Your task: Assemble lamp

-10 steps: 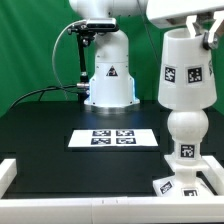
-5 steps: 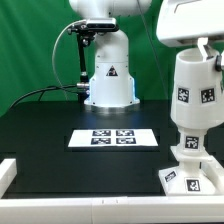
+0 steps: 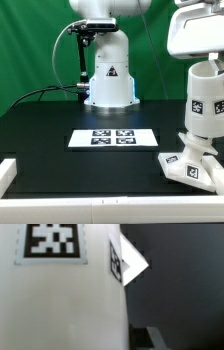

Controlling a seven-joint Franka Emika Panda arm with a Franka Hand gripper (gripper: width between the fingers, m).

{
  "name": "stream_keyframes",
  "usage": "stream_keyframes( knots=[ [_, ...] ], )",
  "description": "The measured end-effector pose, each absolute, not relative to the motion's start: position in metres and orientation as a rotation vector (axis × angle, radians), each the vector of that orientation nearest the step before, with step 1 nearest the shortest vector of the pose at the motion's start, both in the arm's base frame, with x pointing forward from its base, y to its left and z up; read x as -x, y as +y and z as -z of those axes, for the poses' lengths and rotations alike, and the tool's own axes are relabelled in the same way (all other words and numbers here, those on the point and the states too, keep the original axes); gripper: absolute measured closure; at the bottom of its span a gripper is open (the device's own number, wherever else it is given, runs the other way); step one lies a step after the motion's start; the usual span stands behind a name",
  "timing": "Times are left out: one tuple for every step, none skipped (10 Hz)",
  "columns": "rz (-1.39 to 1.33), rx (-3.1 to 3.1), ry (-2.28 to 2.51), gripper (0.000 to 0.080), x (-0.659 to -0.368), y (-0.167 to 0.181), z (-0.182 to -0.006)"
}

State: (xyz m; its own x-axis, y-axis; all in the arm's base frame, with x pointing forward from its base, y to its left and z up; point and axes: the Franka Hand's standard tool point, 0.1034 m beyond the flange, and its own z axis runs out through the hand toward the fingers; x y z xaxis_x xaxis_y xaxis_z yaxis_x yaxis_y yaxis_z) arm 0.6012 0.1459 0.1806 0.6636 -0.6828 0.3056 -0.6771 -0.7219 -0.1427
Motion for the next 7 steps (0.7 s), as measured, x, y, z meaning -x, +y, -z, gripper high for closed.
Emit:
stream_keyframes(
  knots=[
    [0.517, 2.844, 1.167, 0.0635, -0.601, 0.148, -0.181],
    [0.501, 2.84, 1.164, 0.0487, -0.6, 0.15, -0.18],
    [0.486, 2.837, 1.162, 0.0487, -0.599, 0.153, -0.18],
    [0.471, 2.832, 1.16, 0.0309, -0.599, 0.155, -0.18],
    [0.458, 2.829, 1.157, 0.0309, -0.598, 0.157, -0.18],
    [0.444, 2.826, 1.153, 0.0154, -0.597, 0.159, -0.18],
    [0.433, 2.822, 1.151, 0.0115, -0.597, 0.161, -0.18]
  ],
)
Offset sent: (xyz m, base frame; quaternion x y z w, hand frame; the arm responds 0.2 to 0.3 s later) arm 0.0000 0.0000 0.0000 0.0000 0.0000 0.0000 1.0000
